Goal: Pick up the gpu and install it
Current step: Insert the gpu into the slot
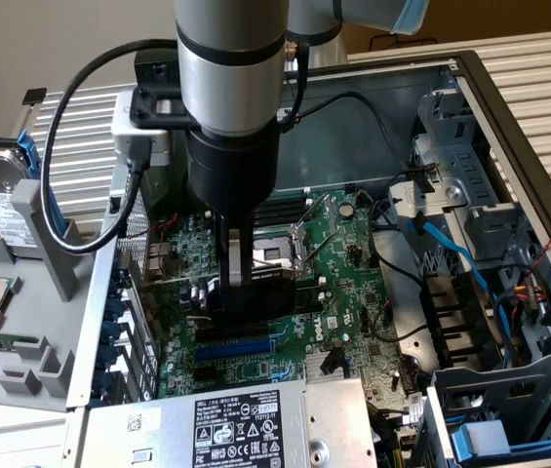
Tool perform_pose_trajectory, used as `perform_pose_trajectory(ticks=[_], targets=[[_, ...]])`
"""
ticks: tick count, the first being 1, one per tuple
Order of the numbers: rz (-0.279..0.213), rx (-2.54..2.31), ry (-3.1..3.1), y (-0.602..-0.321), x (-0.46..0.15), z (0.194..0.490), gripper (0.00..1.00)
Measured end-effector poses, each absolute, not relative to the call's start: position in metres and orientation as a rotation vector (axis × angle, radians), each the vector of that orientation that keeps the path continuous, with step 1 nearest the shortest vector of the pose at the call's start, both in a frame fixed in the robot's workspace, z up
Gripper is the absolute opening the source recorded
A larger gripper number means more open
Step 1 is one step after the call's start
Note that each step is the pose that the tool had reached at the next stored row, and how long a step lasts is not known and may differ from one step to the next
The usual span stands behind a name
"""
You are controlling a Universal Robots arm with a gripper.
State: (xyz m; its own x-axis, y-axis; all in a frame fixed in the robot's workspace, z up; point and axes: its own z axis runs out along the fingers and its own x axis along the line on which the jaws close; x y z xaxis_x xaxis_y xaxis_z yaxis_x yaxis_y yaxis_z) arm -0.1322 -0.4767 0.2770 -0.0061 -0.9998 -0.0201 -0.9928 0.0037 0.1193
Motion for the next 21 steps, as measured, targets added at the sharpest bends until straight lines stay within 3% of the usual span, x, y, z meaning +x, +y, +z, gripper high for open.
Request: perform_pose_trajectory(ticks=[21], targets=[[-0.175, 2.173, -2.181, -0.4802, -0.1322, 0.2734, 0.27]])
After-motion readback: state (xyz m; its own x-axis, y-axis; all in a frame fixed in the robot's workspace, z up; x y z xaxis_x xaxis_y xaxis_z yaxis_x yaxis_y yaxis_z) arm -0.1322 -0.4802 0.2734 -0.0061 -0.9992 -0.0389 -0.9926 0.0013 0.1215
